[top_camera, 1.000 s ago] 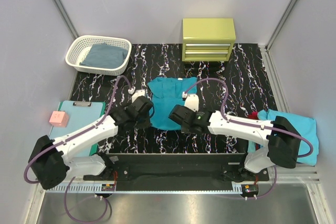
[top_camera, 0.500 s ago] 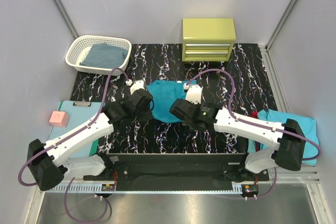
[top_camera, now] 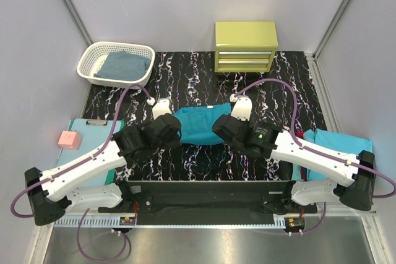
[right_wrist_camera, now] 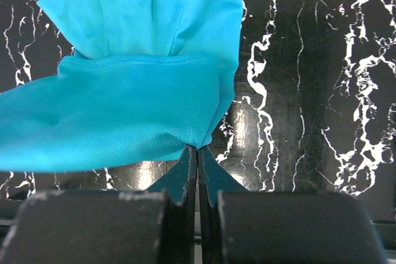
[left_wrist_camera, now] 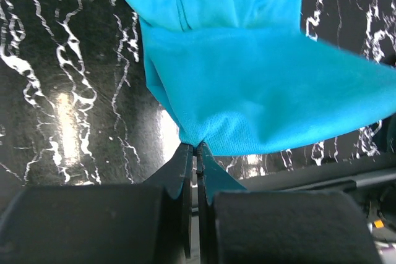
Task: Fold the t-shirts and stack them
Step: Fold the tshirt
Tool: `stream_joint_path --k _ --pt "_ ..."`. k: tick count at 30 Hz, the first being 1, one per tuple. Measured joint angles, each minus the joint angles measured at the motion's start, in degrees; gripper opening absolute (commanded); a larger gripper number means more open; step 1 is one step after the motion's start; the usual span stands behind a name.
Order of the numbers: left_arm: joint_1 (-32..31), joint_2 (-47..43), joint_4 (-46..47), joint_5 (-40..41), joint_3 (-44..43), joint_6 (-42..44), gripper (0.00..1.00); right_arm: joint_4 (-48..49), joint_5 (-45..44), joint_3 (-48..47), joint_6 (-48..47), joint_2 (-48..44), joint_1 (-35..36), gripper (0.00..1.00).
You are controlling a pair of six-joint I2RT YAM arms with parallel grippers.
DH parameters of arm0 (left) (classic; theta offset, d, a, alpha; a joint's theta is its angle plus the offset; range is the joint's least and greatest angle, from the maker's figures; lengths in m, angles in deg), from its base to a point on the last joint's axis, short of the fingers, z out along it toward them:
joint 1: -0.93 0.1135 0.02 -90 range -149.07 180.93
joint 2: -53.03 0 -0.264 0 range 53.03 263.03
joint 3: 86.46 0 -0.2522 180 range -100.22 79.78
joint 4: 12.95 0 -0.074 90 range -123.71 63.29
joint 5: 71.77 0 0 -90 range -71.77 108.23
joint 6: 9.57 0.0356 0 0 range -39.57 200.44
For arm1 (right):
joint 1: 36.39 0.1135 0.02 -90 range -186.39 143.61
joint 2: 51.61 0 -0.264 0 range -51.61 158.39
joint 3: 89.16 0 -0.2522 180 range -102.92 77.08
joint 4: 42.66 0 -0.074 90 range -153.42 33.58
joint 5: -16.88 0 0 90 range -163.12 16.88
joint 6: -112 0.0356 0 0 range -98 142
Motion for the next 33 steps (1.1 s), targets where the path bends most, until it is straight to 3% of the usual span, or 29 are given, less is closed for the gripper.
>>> stream_joint_path --k 8,20,33 --pt "0.31 2.82 -1.11 3.89 -2.86 0.55 0.0 -0.39 -1.62 -0.46 -0.96 2.14 -0.9 0.0" --pt "5.16 12.46 1.14 5.14 -10.71 5.01 0.01 5.35 -0.11 -2.6 -9.22 4.07 -12.13 0.0" --pt "13.2 20.63 4.76 5.16 -17.09 10.32 0.02 12.81 2.56 -10.67 -17.33 15.85 -19.45 0.0"
